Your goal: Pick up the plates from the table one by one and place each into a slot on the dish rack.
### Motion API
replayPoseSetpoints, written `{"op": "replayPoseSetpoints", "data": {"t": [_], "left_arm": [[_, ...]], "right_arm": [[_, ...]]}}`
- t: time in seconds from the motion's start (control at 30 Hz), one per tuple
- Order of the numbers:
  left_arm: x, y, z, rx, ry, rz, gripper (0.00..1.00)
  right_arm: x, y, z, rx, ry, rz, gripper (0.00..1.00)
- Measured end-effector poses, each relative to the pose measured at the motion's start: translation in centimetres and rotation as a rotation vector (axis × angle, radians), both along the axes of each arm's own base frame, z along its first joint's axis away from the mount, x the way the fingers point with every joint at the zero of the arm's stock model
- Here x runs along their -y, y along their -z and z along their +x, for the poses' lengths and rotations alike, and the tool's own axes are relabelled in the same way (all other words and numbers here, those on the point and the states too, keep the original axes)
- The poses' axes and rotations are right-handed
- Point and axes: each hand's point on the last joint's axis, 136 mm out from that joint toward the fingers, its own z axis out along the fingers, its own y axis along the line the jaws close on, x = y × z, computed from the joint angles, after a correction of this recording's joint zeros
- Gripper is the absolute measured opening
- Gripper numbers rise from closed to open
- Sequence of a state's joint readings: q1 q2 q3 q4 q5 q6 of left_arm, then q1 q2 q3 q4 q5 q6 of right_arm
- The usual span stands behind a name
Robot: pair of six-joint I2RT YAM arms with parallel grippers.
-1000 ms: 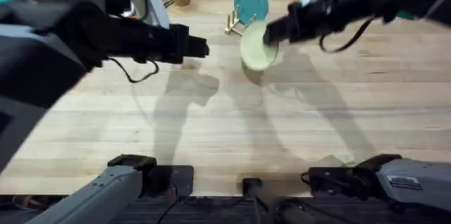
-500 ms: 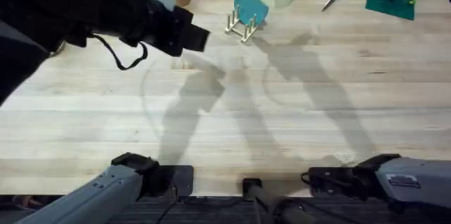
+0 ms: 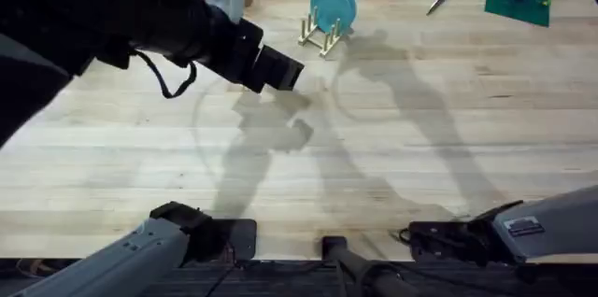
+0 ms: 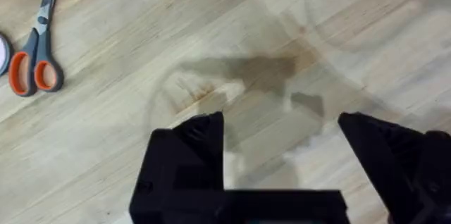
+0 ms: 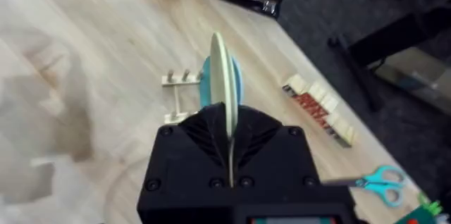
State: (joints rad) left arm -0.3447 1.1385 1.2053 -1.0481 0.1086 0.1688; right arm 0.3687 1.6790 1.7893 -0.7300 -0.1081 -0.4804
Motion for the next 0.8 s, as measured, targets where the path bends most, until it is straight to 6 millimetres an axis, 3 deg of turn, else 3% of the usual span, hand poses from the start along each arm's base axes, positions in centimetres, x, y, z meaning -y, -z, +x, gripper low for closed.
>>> {"op": "replayPoseSetpoints", "data": {"t": [0.27, 0.8], "left_arm": [[-0.02, 0.0, 0.01, 0.001, -0.001, 0.001, 0.994], [-0.02, 0.01, 0.01, 0.0, -0.001, 0.001, 0.994]], "right_arm": [[-0.38, 0.94, 1.03, 0.024, -0.043, -0.046, 0.029], [-0.39, 0.9, 1.18, 0.035, -0.05, -0.055, 0.029]]}}
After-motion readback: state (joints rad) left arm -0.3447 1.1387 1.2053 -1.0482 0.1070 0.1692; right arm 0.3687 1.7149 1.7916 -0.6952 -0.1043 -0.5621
